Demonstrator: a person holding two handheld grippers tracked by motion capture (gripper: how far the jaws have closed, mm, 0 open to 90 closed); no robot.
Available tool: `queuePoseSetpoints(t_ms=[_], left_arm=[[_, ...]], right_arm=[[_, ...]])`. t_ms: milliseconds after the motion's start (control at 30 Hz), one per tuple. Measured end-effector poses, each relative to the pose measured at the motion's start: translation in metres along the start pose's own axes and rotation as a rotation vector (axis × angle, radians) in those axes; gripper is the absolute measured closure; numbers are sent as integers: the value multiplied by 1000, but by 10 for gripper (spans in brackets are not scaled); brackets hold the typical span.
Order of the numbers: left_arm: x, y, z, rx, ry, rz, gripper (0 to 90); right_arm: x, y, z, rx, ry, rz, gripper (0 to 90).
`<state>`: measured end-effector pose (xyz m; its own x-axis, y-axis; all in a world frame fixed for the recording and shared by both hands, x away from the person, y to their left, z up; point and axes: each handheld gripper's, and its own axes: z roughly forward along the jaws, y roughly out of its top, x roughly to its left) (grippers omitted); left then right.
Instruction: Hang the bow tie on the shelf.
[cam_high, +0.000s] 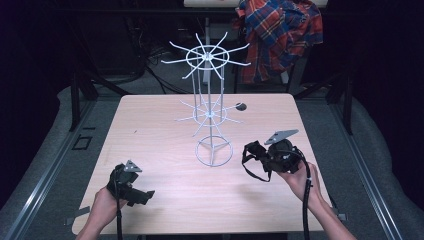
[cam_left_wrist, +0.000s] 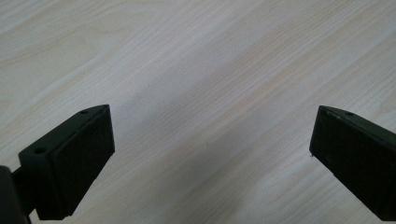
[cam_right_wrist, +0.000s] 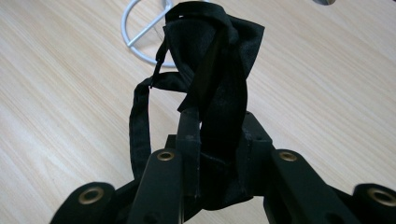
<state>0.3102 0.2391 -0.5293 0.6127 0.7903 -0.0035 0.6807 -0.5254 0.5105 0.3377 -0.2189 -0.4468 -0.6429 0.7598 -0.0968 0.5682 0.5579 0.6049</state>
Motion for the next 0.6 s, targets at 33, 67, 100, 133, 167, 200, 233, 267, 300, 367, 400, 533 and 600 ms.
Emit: queuePoseSetpoints(t_ms=[33, 67, 100, 133, 167, 200, 233, 267, 300, 367, 400, 533, 600], left_arm=[[0, 0, 0, 0, 0, 0, 0], [0, 0, 0, 1, 0, 0, 0], [0, 0, 0, 0, 1, 0, 0], [0, 0, 0, 0, 1, 0, 0], [0, 0, 0, 0, 1, 0, 0], [0, 0, 0, 0, 1, 0, 0], [0, 0, 0, 0, 0, 0, 0], [0, 0, 0, 0, 1, 0, 0], [-1, 0, 0, -1, 1, 0, 0], [-1, 0, -1, 0, 1, 0, 0], [-1, 0, -1, -2, 0, -1, 0], [-1, 1, 1, 7, -4, -1, 0], [-1, 1, 2, 7, -6, -1, 0]], right_arm=[[0, 1, -1, -5, -2, 0, 738], [0, 2, -2, -7, -2, 1, 738], [0, 2, -3, -10, -2, -2, 738], [0, 3, -4, -12, 0, 1, 738], [0, 4, -5, -15, -6, -1, 738], [-1, 4, -6, -21, -5, 2, 738], [-1, 5, -7, -22, -4, 3, 738], [-1, 6, -7, -27, -6, 2, 738], [-1, 7, -8, -32, -6, 3, 738], [-1, 9, -9, -35, -5, 4, 738], [-1, 10, -9, -39, -2, 6, 738], [0, 18, -13, -61, 3, -3, 738], [0, 22, -15, -77, 6, 2, 738]])
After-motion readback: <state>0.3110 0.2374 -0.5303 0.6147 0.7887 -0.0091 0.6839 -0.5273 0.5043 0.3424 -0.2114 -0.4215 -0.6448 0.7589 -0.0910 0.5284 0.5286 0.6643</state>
